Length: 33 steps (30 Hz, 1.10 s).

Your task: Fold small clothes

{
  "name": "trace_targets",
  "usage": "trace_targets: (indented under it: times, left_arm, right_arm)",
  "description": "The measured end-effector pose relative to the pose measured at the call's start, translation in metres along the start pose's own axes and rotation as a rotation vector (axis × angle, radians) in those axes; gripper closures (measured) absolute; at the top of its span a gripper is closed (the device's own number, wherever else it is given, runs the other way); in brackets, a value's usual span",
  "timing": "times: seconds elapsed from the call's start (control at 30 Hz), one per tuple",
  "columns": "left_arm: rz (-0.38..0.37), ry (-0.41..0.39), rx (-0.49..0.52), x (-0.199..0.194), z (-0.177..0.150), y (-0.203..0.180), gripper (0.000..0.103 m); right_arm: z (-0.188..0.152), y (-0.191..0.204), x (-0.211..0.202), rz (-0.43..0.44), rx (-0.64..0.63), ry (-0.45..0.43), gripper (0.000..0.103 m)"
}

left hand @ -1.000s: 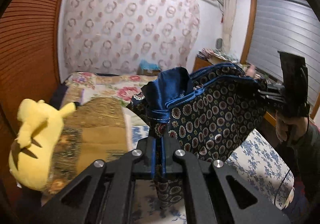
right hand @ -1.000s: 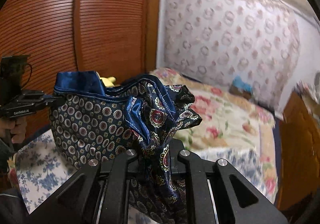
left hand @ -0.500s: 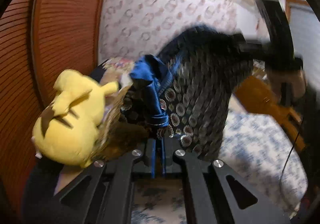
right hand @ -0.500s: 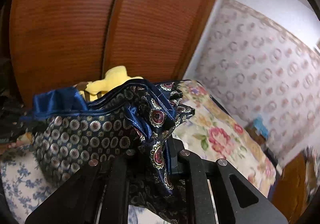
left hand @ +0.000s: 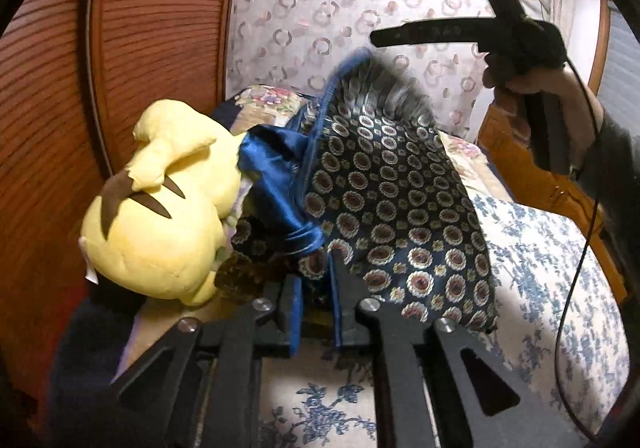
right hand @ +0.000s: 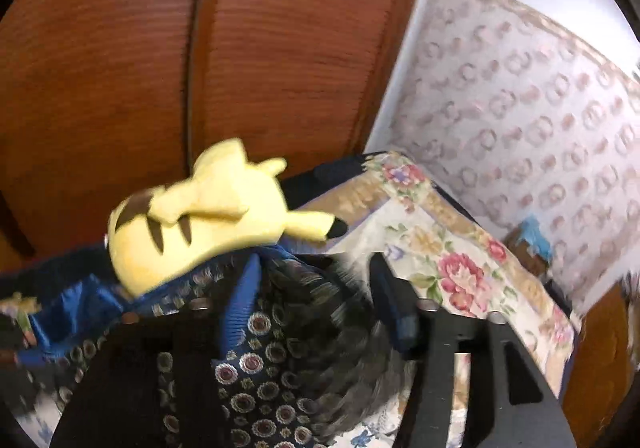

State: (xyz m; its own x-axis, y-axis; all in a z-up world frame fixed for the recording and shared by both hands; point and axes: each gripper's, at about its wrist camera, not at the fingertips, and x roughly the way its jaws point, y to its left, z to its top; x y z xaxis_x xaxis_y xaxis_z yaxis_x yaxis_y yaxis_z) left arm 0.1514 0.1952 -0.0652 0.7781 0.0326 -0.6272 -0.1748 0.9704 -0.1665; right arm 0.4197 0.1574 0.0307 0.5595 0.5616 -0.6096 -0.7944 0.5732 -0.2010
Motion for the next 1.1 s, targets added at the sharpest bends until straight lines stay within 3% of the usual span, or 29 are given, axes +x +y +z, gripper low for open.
trace_targets:
  times: [0.17, 0.43, 0.57, 0.97, 1.1]
  left_arm:
    - [-0.010, -0.019, 0.010, -0.008, 0.004, -0.002, 0.072]
    - [0.000, -0.041, 0.068, -0.027, 0.005, -0.021, 0.065]
    - [0.004, -0.052, 0.090, -0.039, 0.002, -0.030, 0.062]
    - [0.029, -0.050, 0.159, -0.059, -0.016, -0.070, 0.061]
    - [-0.012, -0.055, 0.189, -0.066, -0.025, -0.087, 0.061]
  right_arm:
    - [-0.019, -0.013, -0.017, 0.016, 0.072, -0.016, 0.033]
    - [-0.081, -0.001, -0.011, 0.110, 0.184, 0.067, 0.033]
    - [-0.101, 0.006, -0.018, 0.106, 0.213, 0.079, 0.033]
    - [-0.150, 0.018, -0.129, 0.000, 0.281, -0.020, 0.033]
    - [-0.174, 0.023, -0.172, -0.041, 0.300, -0.052, 0.023]
